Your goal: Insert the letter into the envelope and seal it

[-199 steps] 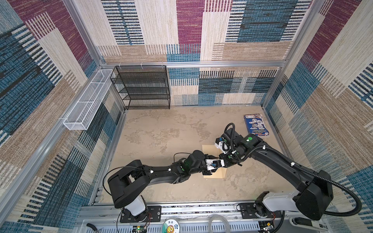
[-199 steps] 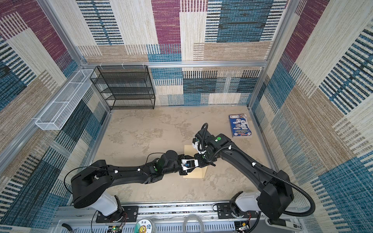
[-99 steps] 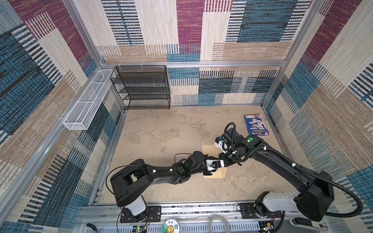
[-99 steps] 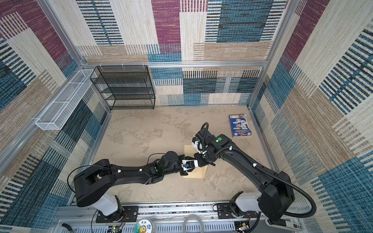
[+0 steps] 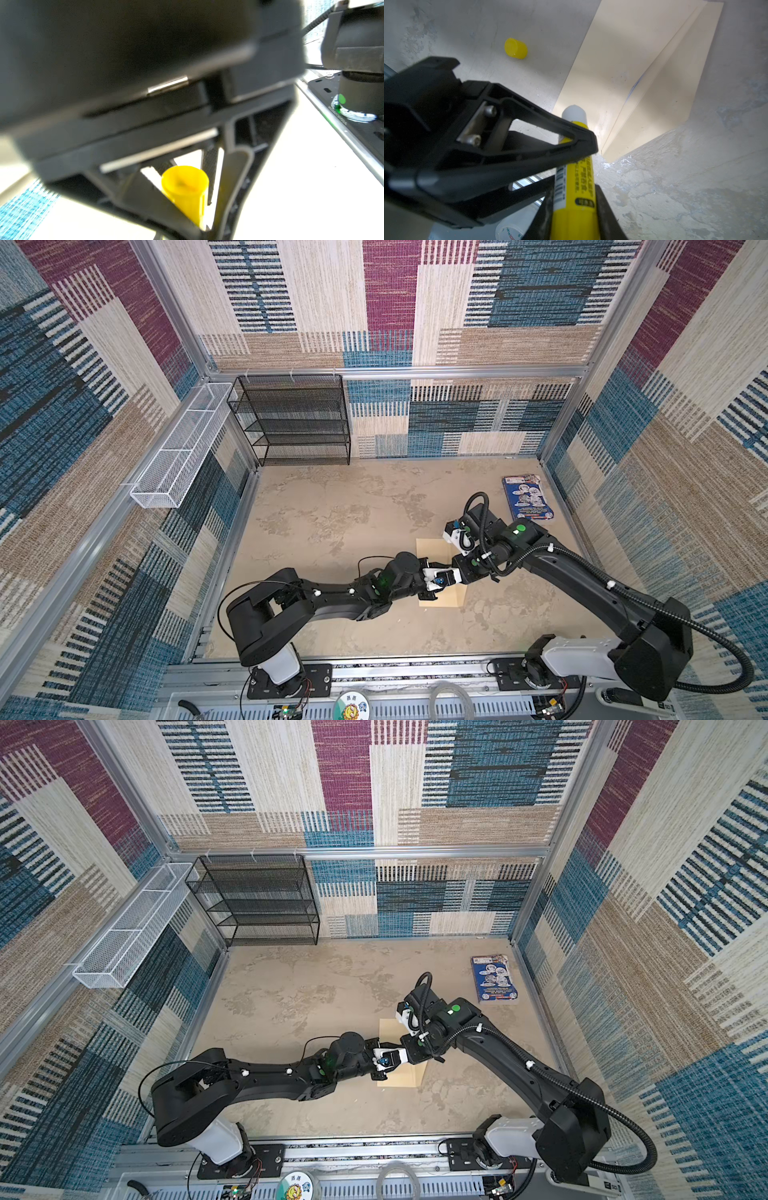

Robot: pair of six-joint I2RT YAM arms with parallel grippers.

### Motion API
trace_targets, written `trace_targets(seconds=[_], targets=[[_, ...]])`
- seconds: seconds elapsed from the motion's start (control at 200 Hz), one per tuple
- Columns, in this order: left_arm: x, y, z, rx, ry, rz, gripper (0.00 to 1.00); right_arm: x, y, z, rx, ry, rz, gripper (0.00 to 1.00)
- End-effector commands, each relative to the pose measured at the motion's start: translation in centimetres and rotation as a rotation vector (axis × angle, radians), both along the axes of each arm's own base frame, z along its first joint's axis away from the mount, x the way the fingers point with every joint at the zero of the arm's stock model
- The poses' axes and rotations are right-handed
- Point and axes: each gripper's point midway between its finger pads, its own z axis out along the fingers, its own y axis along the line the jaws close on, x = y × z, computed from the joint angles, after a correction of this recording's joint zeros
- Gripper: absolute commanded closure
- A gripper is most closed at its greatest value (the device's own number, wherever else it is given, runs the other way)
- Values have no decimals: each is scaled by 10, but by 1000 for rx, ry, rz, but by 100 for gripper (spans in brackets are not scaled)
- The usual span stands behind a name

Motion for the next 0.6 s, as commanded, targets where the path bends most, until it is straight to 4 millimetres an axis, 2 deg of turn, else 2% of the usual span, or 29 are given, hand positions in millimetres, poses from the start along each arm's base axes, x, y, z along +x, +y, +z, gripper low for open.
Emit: trace_targets(seconds=[0.0,0.205,0.29,0.466,0.596], targets=[[11,24,-34,126,101,141,98,-4,42,35,258,-13,66,55],[11,19,-20,61,211,159,100,7,36,41,303,-115,-17,43],[10,17,-14,22,245,162,100,11,32,43,325,-164,-68,42],[5,11,-2,-52,334,149,100,19,24,60,438,-287,-187,41],[2,6,7,-97,373,136,100,21,18,61,479,-330,-241,43]])
